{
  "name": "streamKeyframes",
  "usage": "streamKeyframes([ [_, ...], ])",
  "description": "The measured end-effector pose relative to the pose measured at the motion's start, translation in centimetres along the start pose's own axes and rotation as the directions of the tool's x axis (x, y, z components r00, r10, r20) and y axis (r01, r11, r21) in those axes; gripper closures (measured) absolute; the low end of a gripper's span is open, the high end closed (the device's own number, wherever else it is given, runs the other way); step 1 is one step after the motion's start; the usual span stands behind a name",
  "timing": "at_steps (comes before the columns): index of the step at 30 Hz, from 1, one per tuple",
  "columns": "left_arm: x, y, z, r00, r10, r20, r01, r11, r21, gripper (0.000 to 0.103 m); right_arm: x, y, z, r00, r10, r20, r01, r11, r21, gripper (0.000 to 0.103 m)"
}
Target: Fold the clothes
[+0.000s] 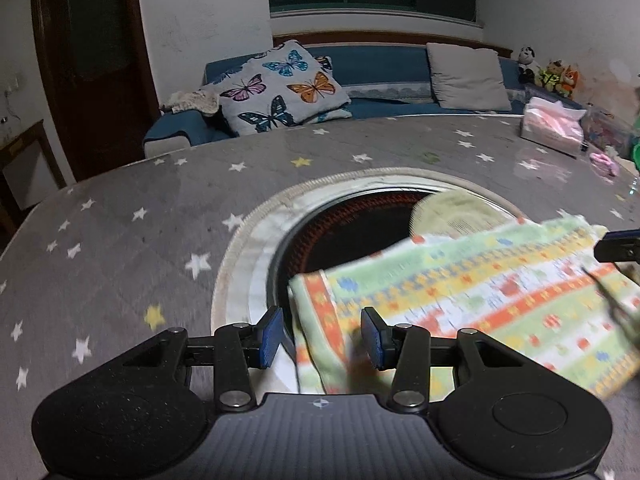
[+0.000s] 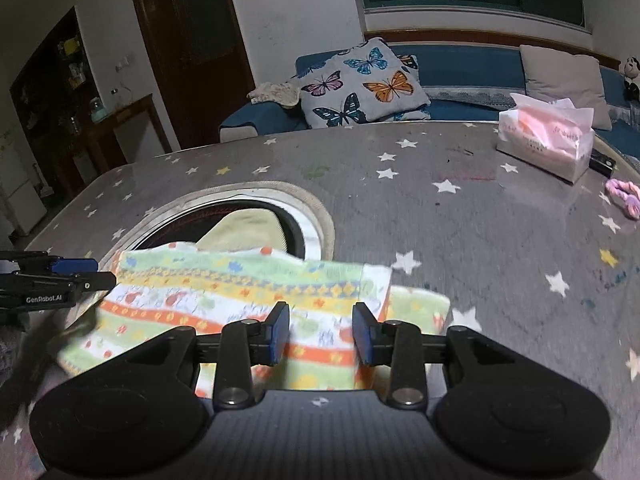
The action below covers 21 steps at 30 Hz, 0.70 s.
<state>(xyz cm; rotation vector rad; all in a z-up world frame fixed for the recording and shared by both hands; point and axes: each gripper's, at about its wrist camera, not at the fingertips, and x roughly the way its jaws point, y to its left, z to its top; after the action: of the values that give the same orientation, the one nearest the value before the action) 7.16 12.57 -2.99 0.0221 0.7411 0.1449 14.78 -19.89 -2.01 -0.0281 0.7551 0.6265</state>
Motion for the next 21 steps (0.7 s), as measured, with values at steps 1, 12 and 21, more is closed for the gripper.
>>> streamKeyframes([
  [1,0.5,0.1,0.3,1.0,0.007,-0.002,-0.007,1.0,-0.004,0.057,0.4,0.0,0.1,1.0,-0.003,-0.001,0.003,1.0,-0.002,0.068],
  [12,2.2,1.3,0.9,0.999,0.028,-0.019,-0.029,0.999,-0.04,0.054,2.2,-0.6,0.7,0.999,-0.033,-0.009,0.033,0.999,-0.001,0.068],
  [21,0.6,1.8,0.6,0.999,0.04,-0.01,-0.04,0.998,-0.054,0.043,1.8,0.1,0.9,0.999,-0.039,-0.012,0.039,0.999,-0.033,0.066],
])
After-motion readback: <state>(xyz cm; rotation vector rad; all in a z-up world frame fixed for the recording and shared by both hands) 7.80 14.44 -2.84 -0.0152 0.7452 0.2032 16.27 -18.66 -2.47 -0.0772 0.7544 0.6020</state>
